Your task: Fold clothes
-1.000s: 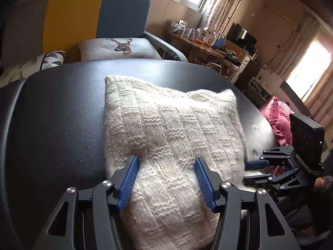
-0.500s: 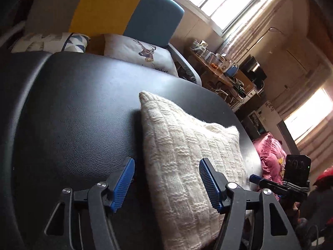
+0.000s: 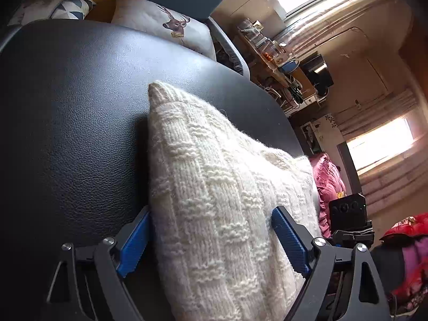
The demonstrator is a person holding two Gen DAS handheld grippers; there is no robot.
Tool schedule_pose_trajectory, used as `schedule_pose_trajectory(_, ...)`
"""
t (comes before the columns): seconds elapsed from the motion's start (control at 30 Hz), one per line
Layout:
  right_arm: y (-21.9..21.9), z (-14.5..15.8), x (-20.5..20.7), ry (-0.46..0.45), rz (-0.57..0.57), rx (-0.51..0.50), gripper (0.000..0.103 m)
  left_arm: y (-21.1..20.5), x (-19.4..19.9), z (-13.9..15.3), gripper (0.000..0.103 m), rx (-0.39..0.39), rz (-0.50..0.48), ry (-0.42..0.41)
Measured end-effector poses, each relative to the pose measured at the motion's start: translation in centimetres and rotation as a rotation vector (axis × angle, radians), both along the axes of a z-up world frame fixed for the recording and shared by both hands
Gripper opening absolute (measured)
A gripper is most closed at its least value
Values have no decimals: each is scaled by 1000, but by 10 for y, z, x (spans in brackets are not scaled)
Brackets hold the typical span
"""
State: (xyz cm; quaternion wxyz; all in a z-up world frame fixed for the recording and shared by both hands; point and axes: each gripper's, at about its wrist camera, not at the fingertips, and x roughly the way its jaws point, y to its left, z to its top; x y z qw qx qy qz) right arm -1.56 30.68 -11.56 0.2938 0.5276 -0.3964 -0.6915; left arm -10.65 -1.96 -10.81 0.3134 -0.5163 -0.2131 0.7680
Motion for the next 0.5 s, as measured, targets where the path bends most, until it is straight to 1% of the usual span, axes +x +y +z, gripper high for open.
schedule_pose_trajectory(0.1, -10, 4, -4, 10, 31, 53, 103, 11, -1, -3, 87, -30, -42, -22)
schedule_pose_trajectory(0.17, -16, 7, 0, 44, 58, 89, 103, 13, 1, -5, 78, -45, -47, -25)
schedule_pose_trajectory(0.2, -18, 9, 2, 64, 72, 109, 102, 14, 3, -4, 76, -47, -46, -24)
schedule_pose_trajectory(0.23, -21, 11, 2, 73, 80, 143, 98, 14, 5, -4, 71, -47, -45, -21)
schedule_pose_trajectory(0.27, -24, 11, -1, 67, 71, 177, 79, 14, 8, -3, 64, -51, -47, -10)
schedule_pose_trajectory(0.3, -23, 11, 0, 60, 53, 181, 64, 15, 12, 0, 62, -60, -51, 9)
schedule_pose_trajectory(0.37, -21, 9, 2, 53, 19, 187, 54, 18, 23, 5, 53, -86, -51, 52)
schedule_pose_trajectory(0.47, -19, 10, 12, 107, -25, 180, 49, 24, 41, 15, 47, -122, -30, 119)
schedule_pose_trajectory(0.5, -17, 12, 16, 127, -38, 173, 48, 25, 47, 17, 46, -111, -22, 136)
